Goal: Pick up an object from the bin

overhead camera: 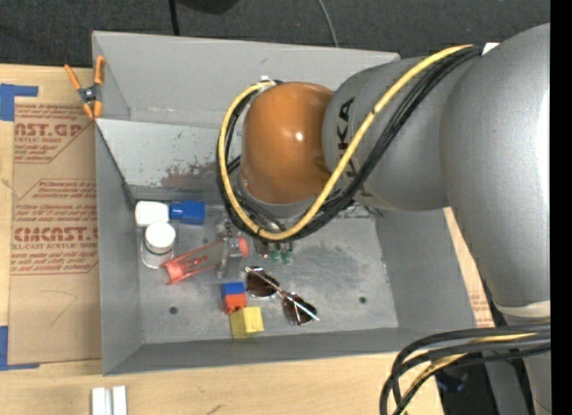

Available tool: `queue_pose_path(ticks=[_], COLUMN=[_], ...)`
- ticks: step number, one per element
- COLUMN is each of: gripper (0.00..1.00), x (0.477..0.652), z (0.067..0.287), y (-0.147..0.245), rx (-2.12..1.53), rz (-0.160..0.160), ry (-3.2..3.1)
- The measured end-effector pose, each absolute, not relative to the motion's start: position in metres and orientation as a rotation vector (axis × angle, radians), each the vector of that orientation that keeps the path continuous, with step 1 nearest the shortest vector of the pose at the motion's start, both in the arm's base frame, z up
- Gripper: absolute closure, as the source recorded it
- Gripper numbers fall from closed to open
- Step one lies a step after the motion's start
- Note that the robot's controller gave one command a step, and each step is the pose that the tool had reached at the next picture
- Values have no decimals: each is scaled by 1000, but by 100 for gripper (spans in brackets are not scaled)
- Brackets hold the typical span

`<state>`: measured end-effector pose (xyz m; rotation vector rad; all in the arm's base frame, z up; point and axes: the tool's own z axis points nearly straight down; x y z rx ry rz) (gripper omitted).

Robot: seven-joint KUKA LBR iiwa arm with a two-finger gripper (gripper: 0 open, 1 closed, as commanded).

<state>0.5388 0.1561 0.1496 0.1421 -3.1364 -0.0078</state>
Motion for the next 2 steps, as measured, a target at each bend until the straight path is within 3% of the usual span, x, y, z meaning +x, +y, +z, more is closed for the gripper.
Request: queue_pose_path(ticks=[2], gripper=[100], x=[538], z=[170], y=[156], rx=[142], rz=[-7], ry=[-3133])
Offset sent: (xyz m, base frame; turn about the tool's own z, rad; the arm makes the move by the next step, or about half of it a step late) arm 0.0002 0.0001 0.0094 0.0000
